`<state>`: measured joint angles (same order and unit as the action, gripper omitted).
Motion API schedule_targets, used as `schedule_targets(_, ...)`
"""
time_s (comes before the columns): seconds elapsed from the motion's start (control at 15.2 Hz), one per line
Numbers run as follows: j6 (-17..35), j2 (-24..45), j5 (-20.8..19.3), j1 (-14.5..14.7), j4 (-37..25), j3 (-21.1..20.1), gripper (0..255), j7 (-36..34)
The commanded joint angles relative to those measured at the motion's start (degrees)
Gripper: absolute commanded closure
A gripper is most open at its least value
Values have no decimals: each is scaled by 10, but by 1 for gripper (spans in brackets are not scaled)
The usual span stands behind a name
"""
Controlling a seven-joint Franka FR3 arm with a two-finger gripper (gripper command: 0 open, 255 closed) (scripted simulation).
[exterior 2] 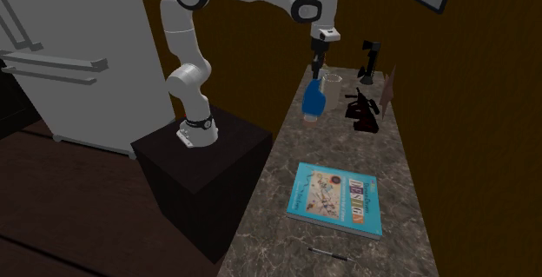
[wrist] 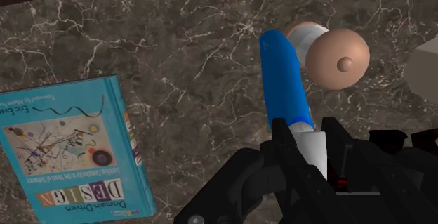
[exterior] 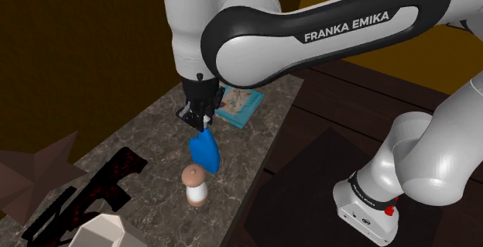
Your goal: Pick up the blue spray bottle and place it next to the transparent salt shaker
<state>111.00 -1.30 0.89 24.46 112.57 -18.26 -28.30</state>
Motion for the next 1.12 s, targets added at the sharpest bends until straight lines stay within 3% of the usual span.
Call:
schedule_targets(0.0, 16, 3, -1, 0, 13, 0, 255, 0)
schedule_targets(1.06, 133, 47, -17, 2, 88, -2, 255, -11)
